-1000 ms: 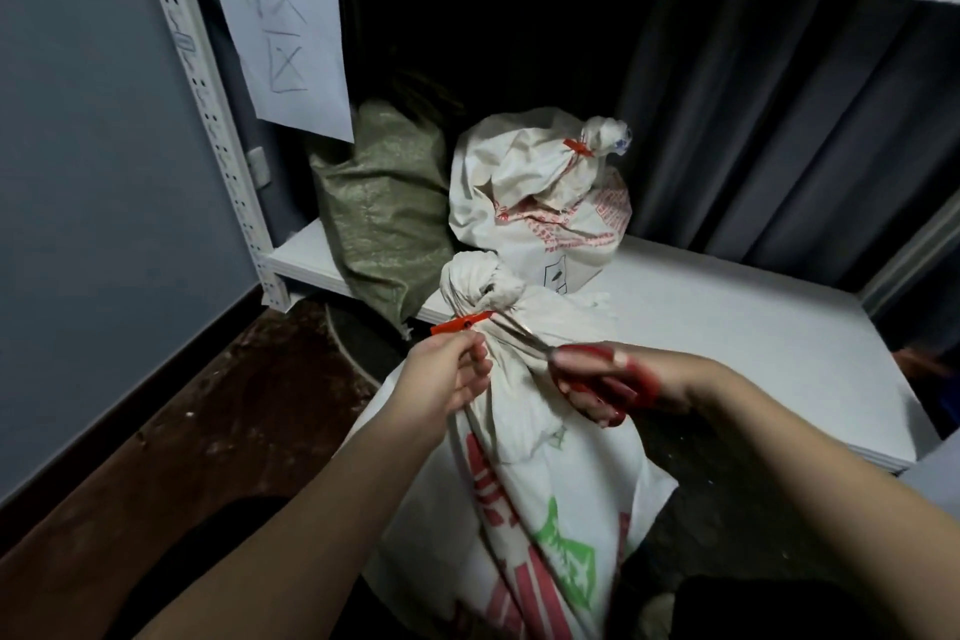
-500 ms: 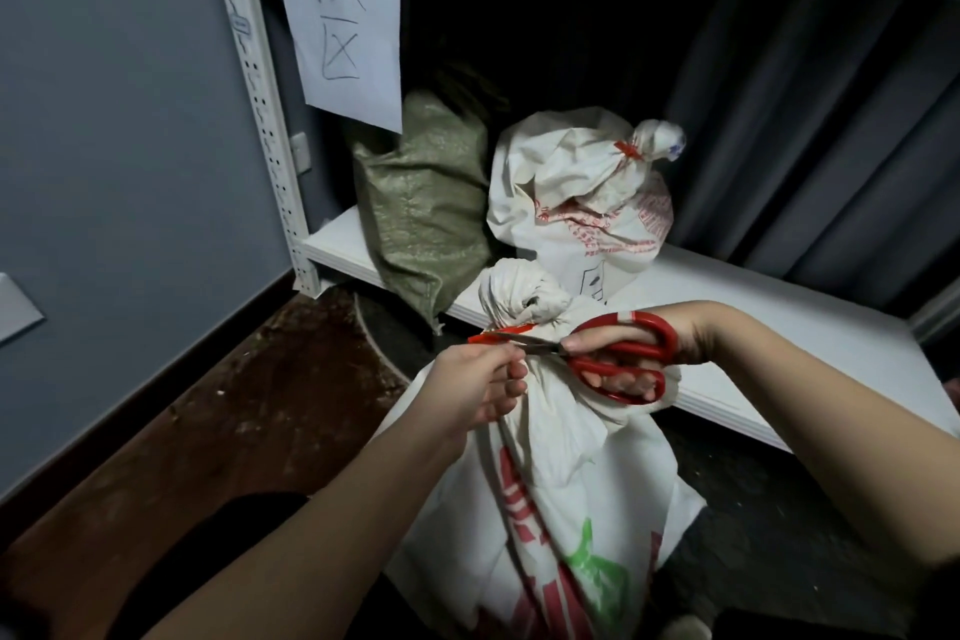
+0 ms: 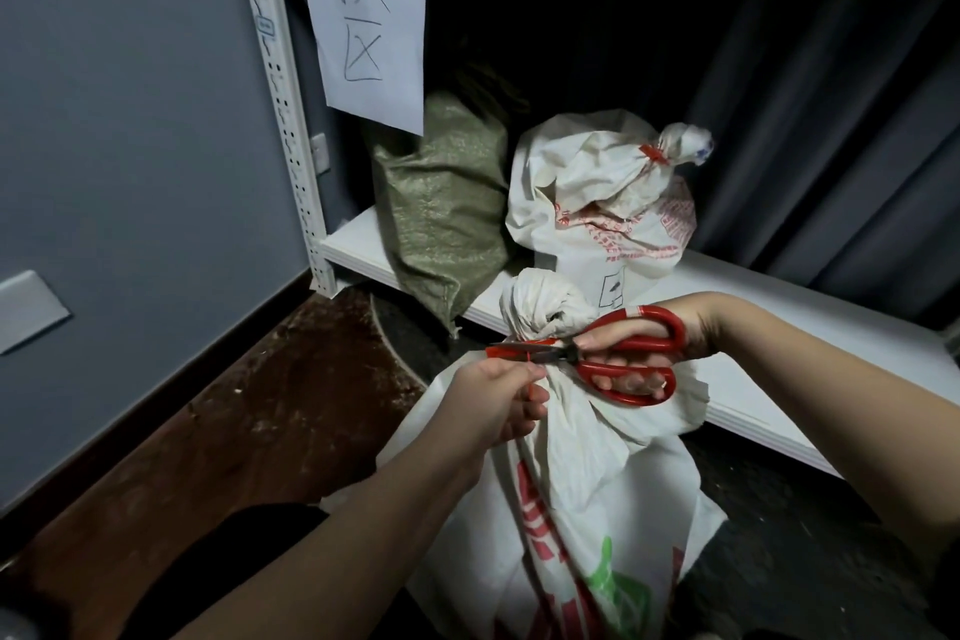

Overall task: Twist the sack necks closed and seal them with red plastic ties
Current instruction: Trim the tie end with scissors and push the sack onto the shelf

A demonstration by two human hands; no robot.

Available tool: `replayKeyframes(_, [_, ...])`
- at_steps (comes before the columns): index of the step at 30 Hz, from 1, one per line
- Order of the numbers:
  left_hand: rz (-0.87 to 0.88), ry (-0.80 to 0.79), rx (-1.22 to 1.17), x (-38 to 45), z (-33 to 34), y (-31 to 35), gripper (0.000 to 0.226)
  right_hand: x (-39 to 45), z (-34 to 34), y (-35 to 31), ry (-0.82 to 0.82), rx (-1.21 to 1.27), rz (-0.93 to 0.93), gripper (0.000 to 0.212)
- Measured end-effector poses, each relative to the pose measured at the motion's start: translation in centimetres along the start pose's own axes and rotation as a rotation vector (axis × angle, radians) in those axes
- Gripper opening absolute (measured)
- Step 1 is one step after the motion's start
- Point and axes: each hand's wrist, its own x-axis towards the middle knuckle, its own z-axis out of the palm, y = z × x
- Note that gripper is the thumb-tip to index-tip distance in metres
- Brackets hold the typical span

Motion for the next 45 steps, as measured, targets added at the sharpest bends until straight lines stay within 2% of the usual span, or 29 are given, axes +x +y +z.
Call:
replayKeyframes(7, [0.030,-0.045,0.086,-0.3,-0.2,-0.2,0.008,-0.5,-0.3,0.0,-0.004,-0.028,-0.062,0.041])
replayKeyframes(12, [0.022,-0.035,0.061,-0.2,-0.2,-0.4,0.009,-0.1,-0.3,0.0,-0.010,-0.106,-0.090,0.047])
replayKeyframes(23, [0.004,0.008,0.017,0.7,0.0,-0.1,0.015,0.3,0.3,0.0,0.097,-0.176,-0.093,0.039])
replayKeyframes(26, [0.000,0.005,0.011,0.9,-0.1,-0.2,0.013,0.4,0.4,0.3,0.182,-0.188,-0.116,0.041])
replayKeyframes(31, [-0.002,-0.006,0.001,1.0,-0.3,0.1,0.009,0.3,0.9,0.2,0.223,-0.122,-0.009,0.037])
replayKeyframes(34, [0.032,-0.022,0.077,0.9,-0.5,0.1,0.011,-0.6,2.0,0.8,0.247,-0.015,-0.019,0.038])
replayKeyframes(37, [0.093,-0.048,0.148,0.6,-0.5,0.1,0.013,-2.2,3.7,1.9,0.376,0.008,-0.036,0.038])
replayKeyframes(39, [0.128,-0.086,0.177,0.1,-0.2,0.1,0.013,-2.3,5.6,2.6,0.568,0.007,-0.137,0.029])
replayKeyframes(42, [0.148,-0.144,0.158,-0.8,1.3,0.1,0.011,-1.4,9.2,3.2,0.905,0.326,-0.344,0.004])
replayKeyframes(45, [0.125,-0.159,0.098,-1.9,3.4,0.5,0.012,-1.0,11.6,3.3,1.043,0.556,-0.412,0.007])
